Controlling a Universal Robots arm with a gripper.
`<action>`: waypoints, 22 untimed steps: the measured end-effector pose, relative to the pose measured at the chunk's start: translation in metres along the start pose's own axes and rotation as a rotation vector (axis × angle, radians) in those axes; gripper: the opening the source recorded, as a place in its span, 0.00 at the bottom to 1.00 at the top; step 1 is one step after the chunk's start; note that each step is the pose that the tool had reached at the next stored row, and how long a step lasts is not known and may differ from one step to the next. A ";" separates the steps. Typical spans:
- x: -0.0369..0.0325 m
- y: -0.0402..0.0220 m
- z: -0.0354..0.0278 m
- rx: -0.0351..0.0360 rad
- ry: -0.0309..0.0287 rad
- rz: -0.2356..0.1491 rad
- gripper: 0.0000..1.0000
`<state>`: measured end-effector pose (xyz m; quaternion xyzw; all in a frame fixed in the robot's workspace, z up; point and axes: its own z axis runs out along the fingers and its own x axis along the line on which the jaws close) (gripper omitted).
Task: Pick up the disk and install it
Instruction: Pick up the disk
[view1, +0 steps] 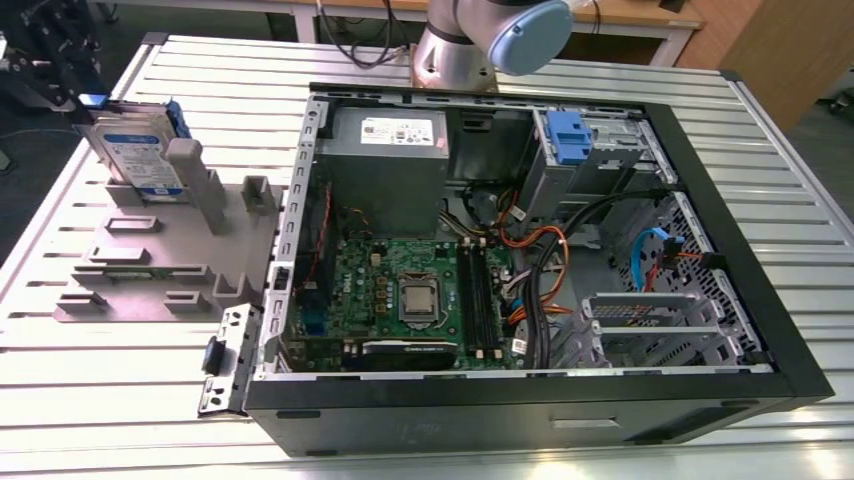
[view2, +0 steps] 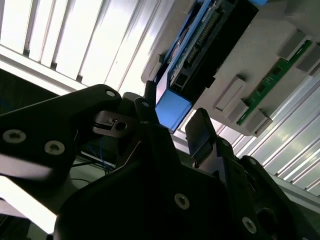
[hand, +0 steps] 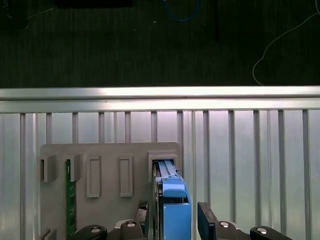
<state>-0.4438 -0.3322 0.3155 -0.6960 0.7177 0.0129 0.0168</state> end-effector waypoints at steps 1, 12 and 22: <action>-0.0002 0.0001 0.0011 -0.0001 0.0000 0.000 0.51; -0.0010 0.0002 0.0029 0.0002 0.0072 0.000 0.51; -0.0027 0.0003 0.0073 0.0004 0.0160 0.008 0.51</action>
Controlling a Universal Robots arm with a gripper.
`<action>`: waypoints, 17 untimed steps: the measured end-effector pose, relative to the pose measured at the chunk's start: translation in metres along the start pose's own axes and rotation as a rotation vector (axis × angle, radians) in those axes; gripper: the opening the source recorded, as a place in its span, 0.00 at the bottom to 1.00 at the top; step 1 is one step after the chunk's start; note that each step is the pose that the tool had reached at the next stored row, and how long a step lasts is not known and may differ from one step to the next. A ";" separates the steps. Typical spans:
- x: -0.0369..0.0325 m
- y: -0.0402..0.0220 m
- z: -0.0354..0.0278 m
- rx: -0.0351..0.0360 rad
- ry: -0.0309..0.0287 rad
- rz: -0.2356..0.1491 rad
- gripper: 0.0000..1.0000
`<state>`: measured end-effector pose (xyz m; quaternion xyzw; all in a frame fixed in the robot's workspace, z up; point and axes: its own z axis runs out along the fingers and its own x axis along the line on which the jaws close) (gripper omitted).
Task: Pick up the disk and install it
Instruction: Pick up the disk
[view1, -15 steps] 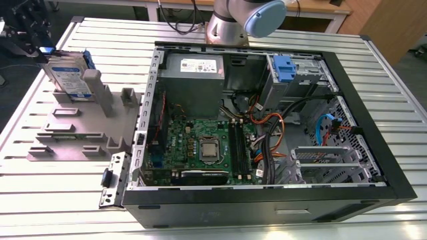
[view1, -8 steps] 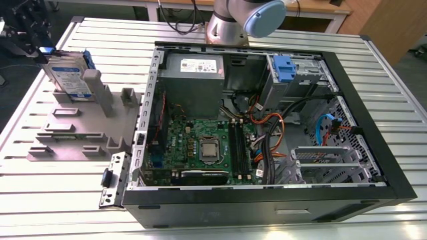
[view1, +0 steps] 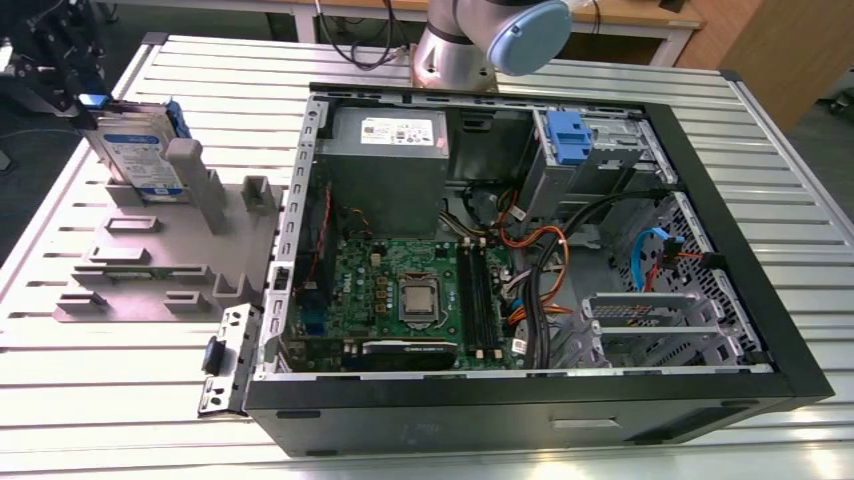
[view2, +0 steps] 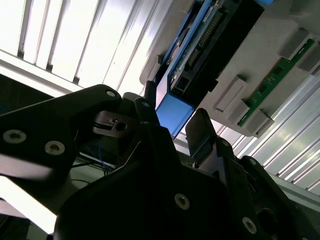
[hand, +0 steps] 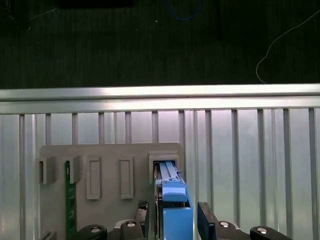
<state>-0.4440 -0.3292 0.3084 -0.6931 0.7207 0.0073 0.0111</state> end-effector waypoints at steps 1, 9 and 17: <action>-0.0001 0.0000 0.0008 0.0002 0.0000 0.002 0.51; -0.0003 0.0003 0.0082 -0.0013 0.0002 0.013 0.51; -0.0009 0.0003 0.0112 -0.0146 0.0008 0.028 0.51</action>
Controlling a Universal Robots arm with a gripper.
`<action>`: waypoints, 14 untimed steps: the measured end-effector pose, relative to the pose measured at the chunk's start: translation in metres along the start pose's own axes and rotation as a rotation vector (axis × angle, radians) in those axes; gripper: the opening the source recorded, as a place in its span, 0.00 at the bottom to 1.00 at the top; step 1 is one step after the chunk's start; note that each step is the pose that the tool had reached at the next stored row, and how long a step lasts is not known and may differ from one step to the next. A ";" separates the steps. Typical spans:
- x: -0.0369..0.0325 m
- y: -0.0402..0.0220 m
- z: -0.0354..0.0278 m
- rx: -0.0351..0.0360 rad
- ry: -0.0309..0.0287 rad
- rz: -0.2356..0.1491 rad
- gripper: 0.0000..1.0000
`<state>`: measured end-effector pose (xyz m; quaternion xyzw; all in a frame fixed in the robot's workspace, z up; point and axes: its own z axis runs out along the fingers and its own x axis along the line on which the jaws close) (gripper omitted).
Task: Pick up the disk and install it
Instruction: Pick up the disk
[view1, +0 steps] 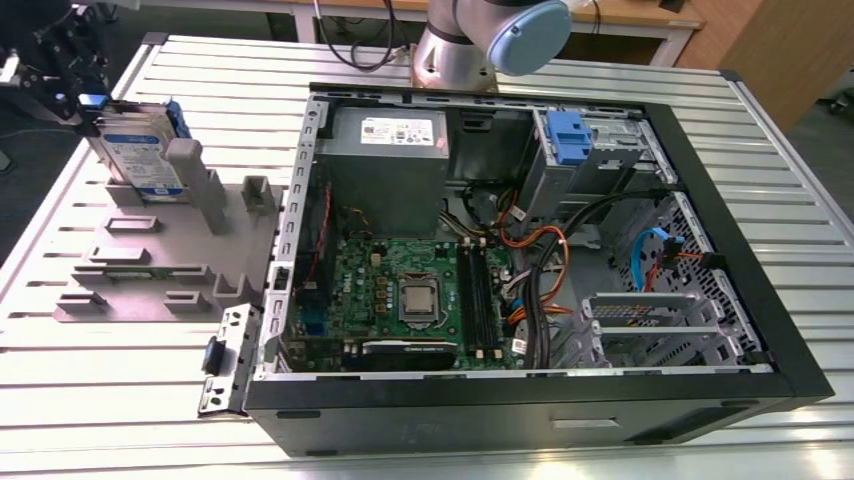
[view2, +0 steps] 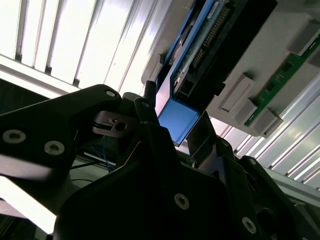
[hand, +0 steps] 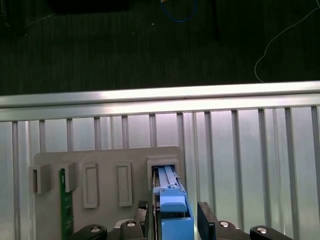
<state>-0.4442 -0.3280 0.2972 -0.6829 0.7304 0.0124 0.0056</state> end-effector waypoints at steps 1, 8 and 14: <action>-0.0001 0.0000 0.0006 -0.0001 0.0000 0.000 0.51; 0.0001 0.0000 0.0063 -0.0003 0.0001 0.000 0.51; 0.0001 0.0000 0.0069 -0.0002 0.0000 0.000 0.51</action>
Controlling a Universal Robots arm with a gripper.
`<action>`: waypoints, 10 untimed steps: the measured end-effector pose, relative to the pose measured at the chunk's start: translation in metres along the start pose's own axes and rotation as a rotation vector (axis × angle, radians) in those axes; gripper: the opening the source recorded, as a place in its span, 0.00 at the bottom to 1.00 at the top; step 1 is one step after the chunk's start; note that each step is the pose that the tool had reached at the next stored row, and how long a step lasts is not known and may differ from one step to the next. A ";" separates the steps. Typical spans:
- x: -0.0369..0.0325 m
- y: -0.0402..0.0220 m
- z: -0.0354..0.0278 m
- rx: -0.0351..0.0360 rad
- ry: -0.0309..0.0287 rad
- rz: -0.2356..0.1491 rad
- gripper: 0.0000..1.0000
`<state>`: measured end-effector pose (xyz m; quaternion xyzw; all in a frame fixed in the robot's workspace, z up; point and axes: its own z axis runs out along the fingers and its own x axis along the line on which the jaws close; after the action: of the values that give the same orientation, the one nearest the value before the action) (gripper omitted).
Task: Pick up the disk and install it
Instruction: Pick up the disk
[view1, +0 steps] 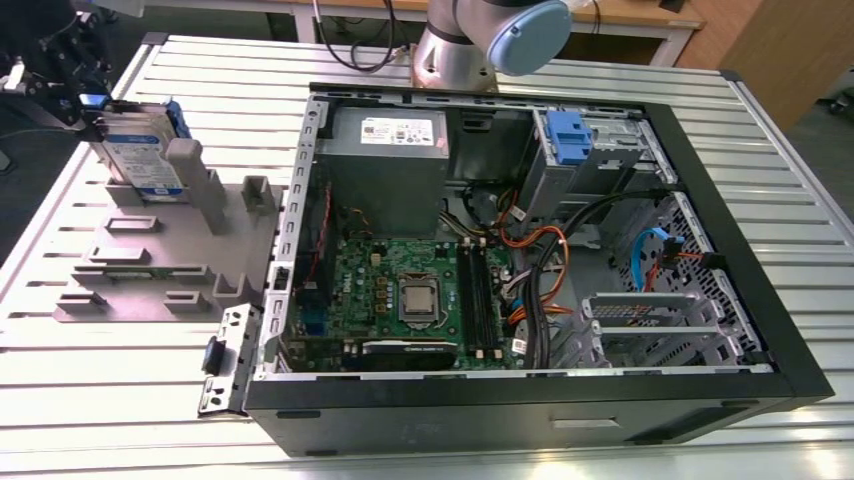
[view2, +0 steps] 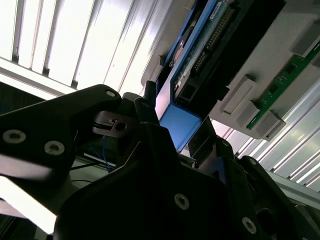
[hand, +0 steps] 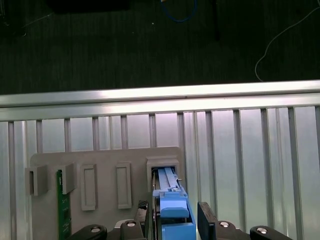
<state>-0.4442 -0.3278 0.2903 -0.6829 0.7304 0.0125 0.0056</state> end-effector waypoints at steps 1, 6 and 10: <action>0.0000 0.0000 0.0001 0.0000 0.0001 0.000 0.51; 0.0000 0.0000 0.0008 0.0010 0.0056 0.000 0.51; 0.0001 0.0000 0.0015 0.0034 0.0130 0.000 0.42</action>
<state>-0.4442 -0.3279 0.2888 -0.6830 0.7304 0.0068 0.0020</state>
